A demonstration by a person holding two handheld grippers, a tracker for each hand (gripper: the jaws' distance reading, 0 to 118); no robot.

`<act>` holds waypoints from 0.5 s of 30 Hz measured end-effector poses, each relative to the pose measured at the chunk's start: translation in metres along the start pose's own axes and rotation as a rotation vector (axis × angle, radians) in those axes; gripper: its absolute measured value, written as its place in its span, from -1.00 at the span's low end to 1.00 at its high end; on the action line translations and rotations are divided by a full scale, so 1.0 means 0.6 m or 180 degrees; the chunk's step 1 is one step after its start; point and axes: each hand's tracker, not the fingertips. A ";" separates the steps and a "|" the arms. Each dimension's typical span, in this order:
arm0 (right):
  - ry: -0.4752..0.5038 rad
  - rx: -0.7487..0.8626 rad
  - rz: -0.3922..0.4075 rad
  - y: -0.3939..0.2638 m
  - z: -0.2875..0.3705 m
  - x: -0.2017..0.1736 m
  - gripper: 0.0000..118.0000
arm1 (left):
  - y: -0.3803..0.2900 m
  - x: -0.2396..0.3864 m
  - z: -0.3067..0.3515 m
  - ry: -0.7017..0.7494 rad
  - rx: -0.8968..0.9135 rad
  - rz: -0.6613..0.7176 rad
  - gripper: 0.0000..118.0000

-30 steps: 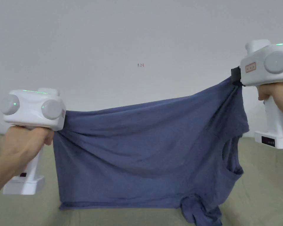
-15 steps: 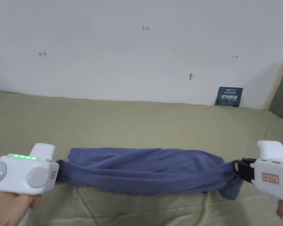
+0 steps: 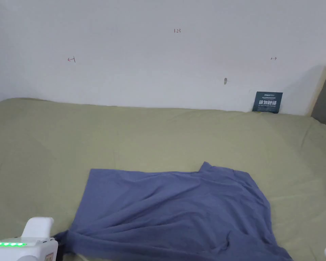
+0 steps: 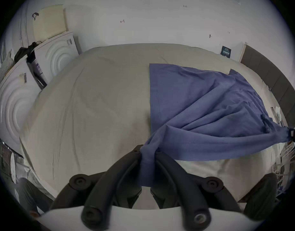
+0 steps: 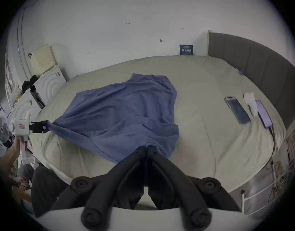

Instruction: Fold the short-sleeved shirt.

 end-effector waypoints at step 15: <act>-0.0005 -0.0196 -0.0094 -0.035 0.002 0.002 -0.31 | -0.051 -0.005 0.015 -0.0039 -0.0069 -0.0075 -0.21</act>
